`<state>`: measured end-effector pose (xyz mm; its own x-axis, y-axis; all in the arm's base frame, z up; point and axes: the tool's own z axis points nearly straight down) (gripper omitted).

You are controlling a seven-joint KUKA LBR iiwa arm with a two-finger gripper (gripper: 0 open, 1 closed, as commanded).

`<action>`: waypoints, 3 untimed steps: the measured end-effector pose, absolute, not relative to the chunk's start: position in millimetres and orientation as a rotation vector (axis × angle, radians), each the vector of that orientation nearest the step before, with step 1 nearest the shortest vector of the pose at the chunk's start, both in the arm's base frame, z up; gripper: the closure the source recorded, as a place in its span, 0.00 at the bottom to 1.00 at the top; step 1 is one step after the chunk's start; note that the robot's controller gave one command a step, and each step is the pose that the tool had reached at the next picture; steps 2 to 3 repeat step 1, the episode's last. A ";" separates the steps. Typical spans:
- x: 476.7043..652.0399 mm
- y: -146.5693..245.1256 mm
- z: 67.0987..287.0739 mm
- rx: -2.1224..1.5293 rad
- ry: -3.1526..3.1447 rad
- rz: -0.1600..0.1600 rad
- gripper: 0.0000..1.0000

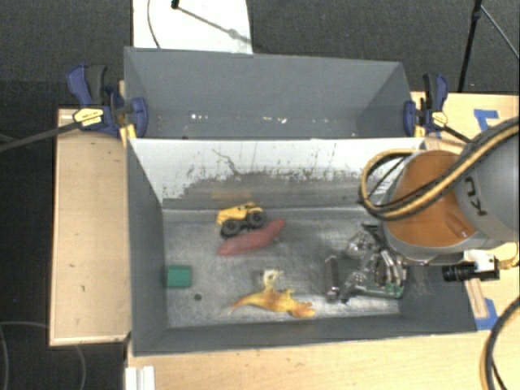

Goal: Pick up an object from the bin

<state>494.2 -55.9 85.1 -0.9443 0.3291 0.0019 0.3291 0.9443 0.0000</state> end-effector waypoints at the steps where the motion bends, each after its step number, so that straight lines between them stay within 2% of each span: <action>1: 487.9 -43.2 227.6 -0.595 -3.086 0.000 1.00; 3: 487.9 -43.2 227.6 -0.595 -3.086 0.000 1.00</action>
Offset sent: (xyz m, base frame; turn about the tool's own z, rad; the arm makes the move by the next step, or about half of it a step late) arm 0.0000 0.0000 0.0000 0.0000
